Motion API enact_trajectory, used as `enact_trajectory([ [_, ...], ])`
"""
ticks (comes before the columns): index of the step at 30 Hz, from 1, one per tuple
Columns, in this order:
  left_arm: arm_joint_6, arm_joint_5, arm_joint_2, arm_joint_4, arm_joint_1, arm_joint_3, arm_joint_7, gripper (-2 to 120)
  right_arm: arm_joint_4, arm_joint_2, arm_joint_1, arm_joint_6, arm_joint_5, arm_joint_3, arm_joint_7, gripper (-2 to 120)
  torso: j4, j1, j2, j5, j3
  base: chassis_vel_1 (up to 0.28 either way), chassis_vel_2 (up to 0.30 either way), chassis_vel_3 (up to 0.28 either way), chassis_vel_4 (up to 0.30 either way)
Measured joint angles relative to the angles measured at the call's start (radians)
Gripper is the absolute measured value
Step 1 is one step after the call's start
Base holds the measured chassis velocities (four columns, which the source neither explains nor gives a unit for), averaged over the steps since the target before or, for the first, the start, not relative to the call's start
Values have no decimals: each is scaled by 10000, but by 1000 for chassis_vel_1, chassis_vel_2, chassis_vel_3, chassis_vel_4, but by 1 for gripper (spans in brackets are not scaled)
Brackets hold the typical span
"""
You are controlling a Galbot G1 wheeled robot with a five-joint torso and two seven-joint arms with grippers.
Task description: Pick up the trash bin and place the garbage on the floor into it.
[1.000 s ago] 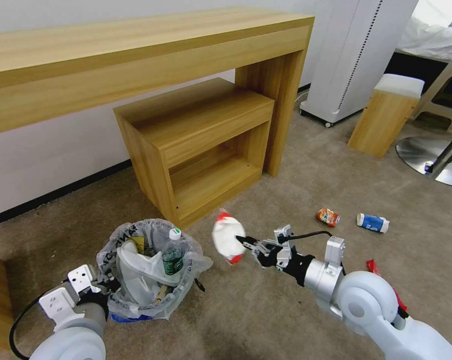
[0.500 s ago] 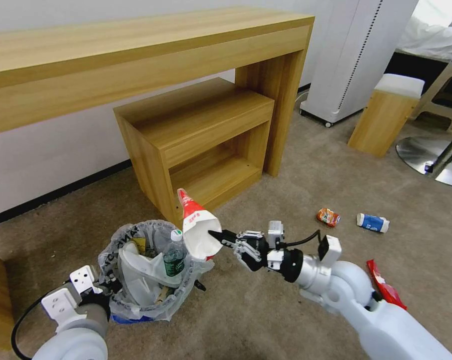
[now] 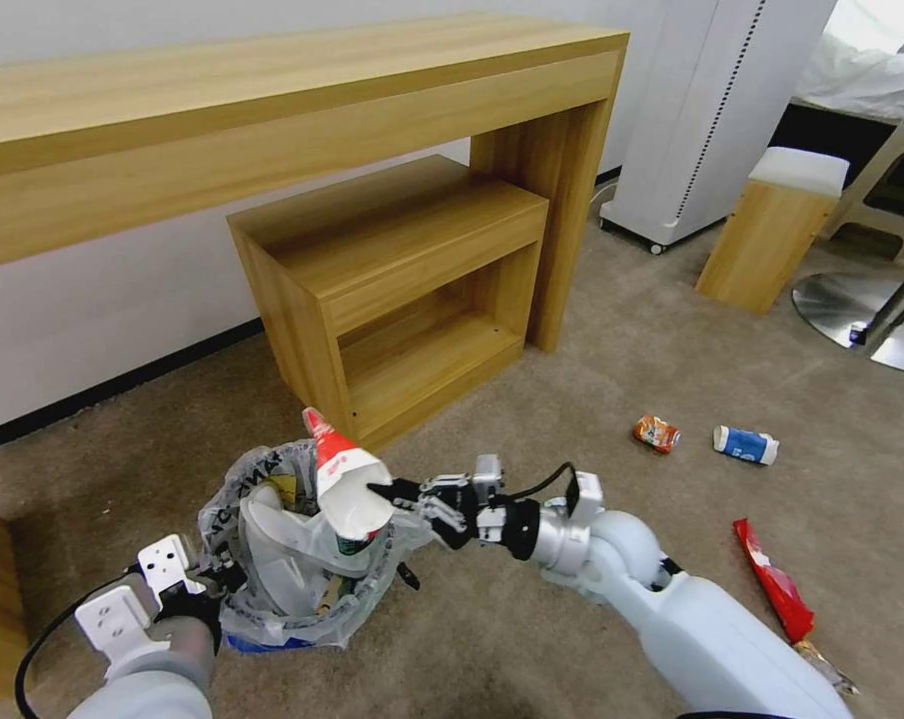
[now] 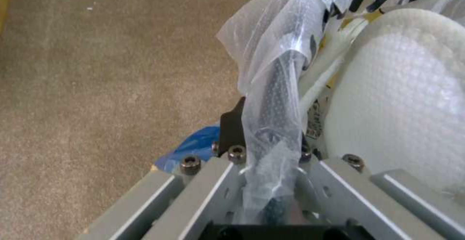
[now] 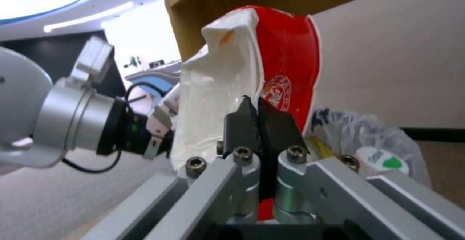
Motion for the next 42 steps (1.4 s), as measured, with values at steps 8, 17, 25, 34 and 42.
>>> enact_trajectory([
  [8,14,16,-22,-83,43,42,3,0,262,-277,-207,-778,-192,234,732,18,-1,0,0,0,0,0,0,0,0],
  [17,18,24,57,-46,10,-45,13,0,1215,-691,-737,-1062,-192,1420,1631,60,0,0,0,1,0,0,0,0,0],
  [25,-2,-159,132,309,-386,-278,-19,0,2639,-973,-1802,-879,-730,3142,5621,90,-1,0,0,0,-1,0,0,0,0],
  [34,-125,17,216,543,-686,-323,-84,0,2643,-818,-4352,1126,-2922,6594,7107,100,-3,0,0,4,-1,0,0,0,0],
  [42,-126,-84,370,556,-845,-503,-51,0,2682,-255,-5736,2580,-3499,8189,7957,100,-1,0,0,2,-1,0,0,0,0],
])
